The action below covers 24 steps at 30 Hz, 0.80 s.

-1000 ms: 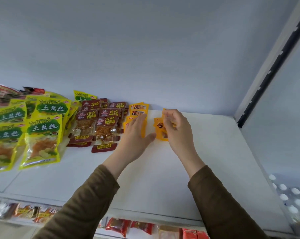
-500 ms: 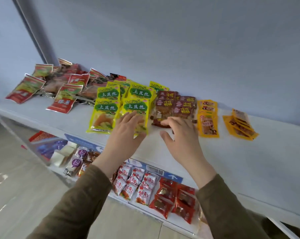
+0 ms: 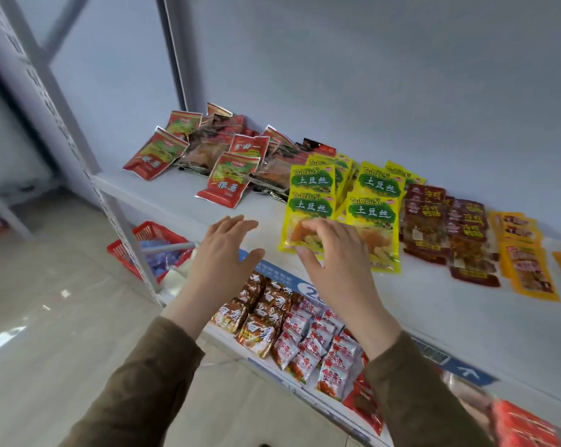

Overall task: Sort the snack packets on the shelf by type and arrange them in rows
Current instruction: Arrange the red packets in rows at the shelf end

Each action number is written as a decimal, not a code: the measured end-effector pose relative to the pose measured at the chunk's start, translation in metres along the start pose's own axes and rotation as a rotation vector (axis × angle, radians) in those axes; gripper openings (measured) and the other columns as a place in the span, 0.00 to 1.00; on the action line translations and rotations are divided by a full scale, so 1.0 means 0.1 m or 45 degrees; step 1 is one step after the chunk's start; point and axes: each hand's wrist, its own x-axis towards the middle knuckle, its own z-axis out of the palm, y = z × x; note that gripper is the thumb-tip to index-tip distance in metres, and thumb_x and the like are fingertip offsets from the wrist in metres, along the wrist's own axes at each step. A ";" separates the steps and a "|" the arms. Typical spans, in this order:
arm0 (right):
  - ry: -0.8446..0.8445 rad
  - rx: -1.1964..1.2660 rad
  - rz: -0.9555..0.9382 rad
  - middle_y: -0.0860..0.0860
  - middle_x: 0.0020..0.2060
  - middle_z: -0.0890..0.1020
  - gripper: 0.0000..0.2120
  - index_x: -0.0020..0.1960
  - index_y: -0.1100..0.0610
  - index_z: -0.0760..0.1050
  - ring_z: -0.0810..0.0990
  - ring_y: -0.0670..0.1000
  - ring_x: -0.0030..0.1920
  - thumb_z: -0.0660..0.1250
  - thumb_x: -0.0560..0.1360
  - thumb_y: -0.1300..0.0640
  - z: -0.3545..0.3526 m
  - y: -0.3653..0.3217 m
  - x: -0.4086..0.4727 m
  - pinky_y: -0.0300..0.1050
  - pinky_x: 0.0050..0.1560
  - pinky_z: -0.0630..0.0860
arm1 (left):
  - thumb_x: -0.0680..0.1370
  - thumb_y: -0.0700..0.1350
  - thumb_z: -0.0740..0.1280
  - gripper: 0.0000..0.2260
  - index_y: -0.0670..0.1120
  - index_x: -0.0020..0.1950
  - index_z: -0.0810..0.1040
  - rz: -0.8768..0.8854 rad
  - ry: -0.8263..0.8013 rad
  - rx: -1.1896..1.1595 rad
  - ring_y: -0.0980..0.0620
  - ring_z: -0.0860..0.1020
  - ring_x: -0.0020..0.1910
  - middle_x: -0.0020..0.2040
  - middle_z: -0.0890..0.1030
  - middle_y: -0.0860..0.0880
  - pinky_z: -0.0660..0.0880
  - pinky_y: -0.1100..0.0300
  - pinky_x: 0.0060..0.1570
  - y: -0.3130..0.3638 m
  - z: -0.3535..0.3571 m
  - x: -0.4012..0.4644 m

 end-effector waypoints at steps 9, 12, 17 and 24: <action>0.011 0.096 -0.081 0.44 0.65 0.76 0.16 0.68 0.49 0.72 0.68 0.49 0.68 0.63 0.81 0.50 0.77 -0.72 0.86 0.48 0.66 0.66 | 0.82 0.55 0.66 0.23 0.56 0.77 0.70 -0.141 0.008 0.060 0.47 0.59 0.80 0.80 0.66 0.52 0.57 0.46 0.78 -0.89 -0.44 0.50; -0.032 0.083 -0.130 0.44 0.65 0.76 0.17 0.69 0.49 0.72 0.68 0.49 0.67 0.62 0.81 0.48 1.00 -0.98 1.08 0.49 0.65 0.67 | 0.82 0.55 0.66 0.23 0.57 0.76 0.69 -0.189 0.026 0.051 0.47 0.59 0.80 0.80 0.65 0.53 0.58 0.44 0.78 -1.20 -0.58 0.64; -0.052 0.078 -0.113 0.43 0.65 0.76 0.15 0.68 0.47 0.72 0.67 0.46 0.67 0.62 0.81 0.48 1.42 -1.37 1.38 0.46 0.66 0.66 | 0.82 0.56 0.67 0.23 0.58 0.76 0.70 -0.146 0.009 0.021 0.47 0.60 0.80 0.80 0.66 0.53 0.59 0.46 0.77 -1.74 -0.78 0.95; -0.022 0.092 -0.010 0.45 0.69 0.74 0.19 0.72 0.50 0.70 0.66 0.48 0.71 0.62 0.83 0.48 2.01 -2.17 1.86 0.49 0.73 0.66 | 0.81 0.55 0.68 0.23 0.54 0.76 0.71 0.047 -0.020 -0.017 0.49 0.63 0.77 0.77 0.70 0.53 0.61 0.49 0.75 -2.63 -1.25 1.44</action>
